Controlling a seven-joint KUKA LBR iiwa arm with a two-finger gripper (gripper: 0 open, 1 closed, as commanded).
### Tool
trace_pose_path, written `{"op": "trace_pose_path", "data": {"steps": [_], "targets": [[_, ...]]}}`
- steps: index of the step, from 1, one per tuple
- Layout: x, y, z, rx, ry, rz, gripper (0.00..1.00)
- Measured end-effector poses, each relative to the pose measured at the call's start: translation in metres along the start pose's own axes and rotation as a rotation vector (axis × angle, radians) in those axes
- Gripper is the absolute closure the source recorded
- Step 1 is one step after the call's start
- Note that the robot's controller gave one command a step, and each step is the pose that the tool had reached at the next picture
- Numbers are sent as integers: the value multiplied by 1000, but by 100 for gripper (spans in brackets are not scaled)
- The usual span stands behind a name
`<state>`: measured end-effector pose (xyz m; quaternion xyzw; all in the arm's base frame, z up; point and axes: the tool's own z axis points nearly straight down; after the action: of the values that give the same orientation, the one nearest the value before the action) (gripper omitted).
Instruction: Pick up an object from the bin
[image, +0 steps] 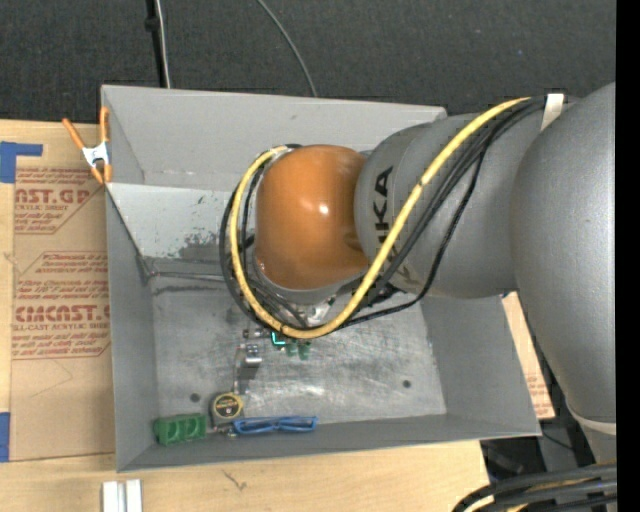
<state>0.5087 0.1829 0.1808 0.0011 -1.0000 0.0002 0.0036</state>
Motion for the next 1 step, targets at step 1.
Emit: {"op": "trace_pose_path", "data": {"steps": [1], "targets": [[21,-34,101,-3,-17,-126,0]]}}
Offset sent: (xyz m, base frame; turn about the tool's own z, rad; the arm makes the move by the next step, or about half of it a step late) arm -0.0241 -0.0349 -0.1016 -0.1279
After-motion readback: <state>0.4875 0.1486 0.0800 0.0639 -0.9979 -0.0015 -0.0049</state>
